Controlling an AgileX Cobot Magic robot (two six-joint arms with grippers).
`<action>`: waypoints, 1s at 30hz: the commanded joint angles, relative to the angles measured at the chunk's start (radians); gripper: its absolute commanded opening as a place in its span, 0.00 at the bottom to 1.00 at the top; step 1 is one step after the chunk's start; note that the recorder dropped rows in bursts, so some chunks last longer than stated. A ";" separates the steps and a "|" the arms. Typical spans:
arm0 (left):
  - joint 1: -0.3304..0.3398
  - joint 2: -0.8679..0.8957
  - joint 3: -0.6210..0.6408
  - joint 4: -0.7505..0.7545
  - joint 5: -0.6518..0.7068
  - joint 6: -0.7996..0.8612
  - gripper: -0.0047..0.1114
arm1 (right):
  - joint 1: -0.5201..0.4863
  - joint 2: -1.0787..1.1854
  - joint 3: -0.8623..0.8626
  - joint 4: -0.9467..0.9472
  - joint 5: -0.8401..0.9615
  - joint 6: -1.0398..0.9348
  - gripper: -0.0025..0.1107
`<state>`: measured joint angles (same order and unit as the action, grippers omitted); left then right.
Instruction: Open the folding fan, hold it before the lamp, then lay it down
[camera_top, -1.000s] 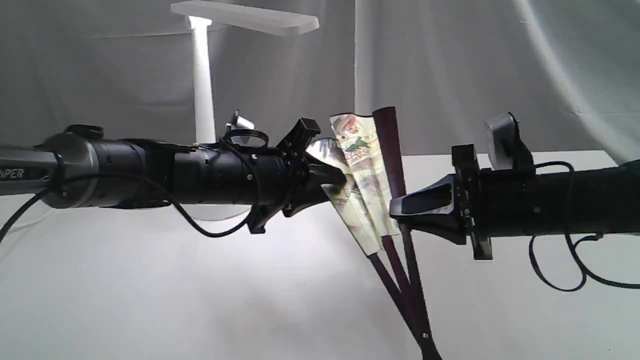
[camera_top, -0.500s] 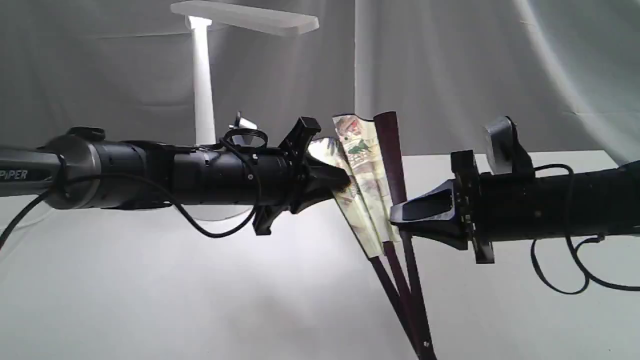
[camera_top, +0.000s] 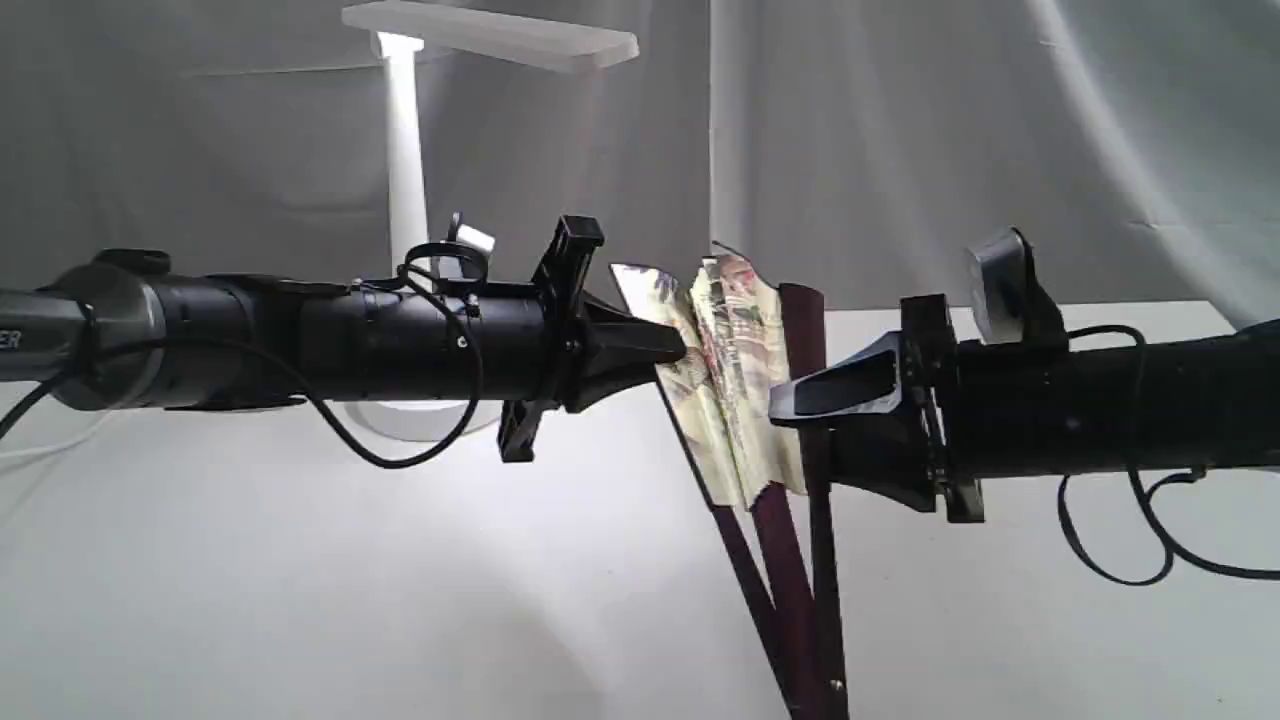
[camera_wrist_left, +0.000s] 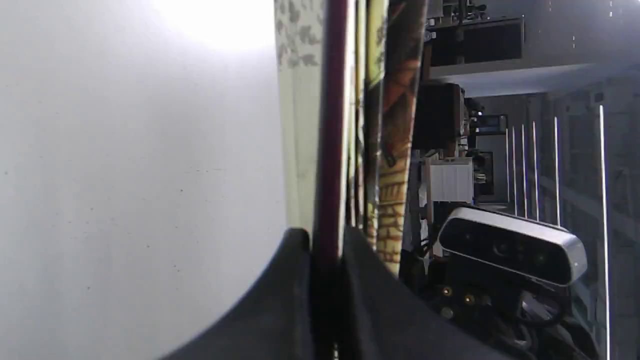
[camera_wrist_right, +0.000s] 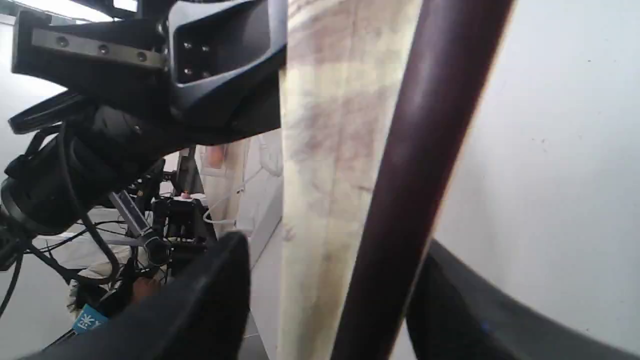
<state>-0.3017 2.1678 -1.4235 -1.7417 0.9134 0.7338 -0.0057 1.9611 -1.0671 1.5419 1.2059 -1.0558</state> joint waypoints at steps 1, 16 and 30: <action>0.003 -0.005 -0.001 -0.003 0.031 0.003 0.04 | -0.015 -0.014 -0.027 -0.021 0.015 -0.014 0.53; 0.126 -0.051 -0.001 -0.003 0.091 0.003 0.04 | -0.047 -0.014 -0.122 -0.250 -0.274 0.012 0.54; 0.163 -0.051 -0.001 -0.003 0.113 0.001 0.04 | 0.008 -0.191 -0.122 -1.042 -0.663 0.636 0.53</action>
<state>-0.1406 2.1340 -1.4235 -1.7255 1.0072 0.7358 -0.0066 1.7960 -1.1834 0.6758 0.5691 -0.5859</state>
